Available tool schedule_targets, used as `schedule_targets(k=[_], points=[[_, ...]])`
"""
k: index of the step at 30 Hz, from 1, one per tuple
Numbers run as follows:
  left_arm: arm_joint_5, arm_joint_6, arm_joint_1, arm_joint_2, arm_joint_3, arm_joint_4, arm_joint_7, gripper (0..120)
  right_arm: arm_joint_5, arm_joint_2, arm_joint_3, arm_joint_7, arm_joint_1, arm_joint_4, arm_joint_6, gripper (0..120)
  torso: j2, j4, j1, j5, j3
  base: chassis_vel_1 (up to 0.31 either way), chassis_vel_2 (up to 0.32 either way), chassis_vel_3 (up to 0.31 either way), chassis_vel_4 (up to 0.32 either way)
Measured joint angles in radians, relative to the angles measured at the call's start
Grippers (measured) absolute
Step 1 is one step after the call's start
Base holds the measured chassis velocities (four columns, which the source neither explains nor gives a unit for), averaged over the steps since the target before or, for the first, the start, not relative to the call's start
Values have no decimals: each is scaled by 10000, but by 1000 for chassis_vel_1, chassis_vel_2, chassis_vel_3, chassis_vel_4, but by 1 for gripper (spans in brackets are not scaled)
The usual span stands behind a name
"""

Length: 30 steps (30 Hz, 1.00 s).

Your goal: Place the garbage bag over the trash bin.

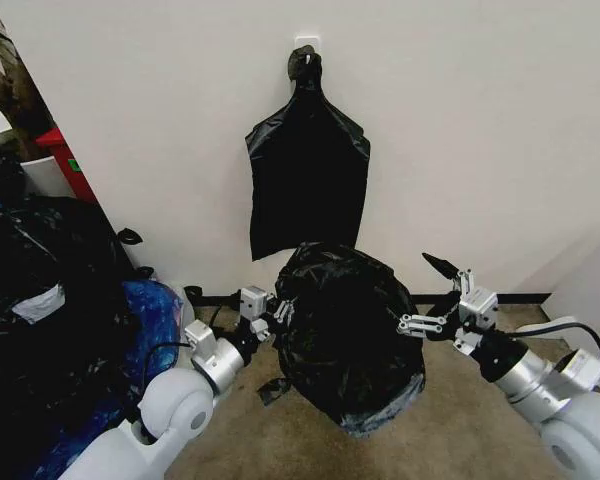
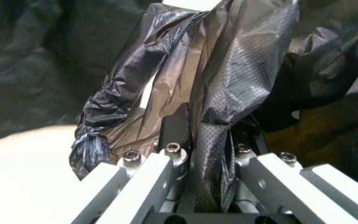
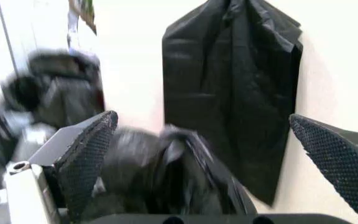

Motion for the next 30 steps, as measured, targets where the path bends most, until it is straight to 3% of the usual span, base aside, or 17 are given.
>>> schedule_targets(k=[4, 5, 7, 11, 19, 22, 30], points=[[342, -532, -86, 119, 13, 125, 709, 5, 3792, -426, 309, 2638, 461, 718, -1439, 100, 0, 1, 0, -2, 0, 0, 0, 0, 0], [342, -532, -86, 119, 13, 125, 709, 5, 3792, -426, 309, 2638, 461, 718, -1439, 100, 0, 1, 0, -2, 0, 0, 0, 0, 0], [530, -788, -114, 150, 23, 130, 877, 5, 5680, -673, 811, 3905, 714, 790, -2608, 100, 0, 1, 0, 1, 0, 0, 0, 0, 0], [910, -1115, -102, 211, -16, 64, 1186, 5, 8475, -1091, 1829, 5081, 778, 791, -4222, 100, 0, 0, 0, -2, 0, 0, 0, 0, 0], [958, -1141, -101, 194, -22, -70, 1234, 5, 8753, -1227, 1838, 5182, 787, 523, -4872, 100, 0, 0, 0, 0, 0, 0, 0, 0, 0], [948, -1110, -142, 195, -5, -106, 1242, 5, 7642, -1290, 1626, 4753, 864, 83, -5079, 100, 0, -1, 0, 1, 0, 0, 0, 0, 0], [695, -1085, -129, 204, 39, -319, 1429, 5, 6559, -1311, 1473, 3817, 965, -954, -5213, 100, 0, 0, 0, 0, 0, 0, 0, 0, 0]])
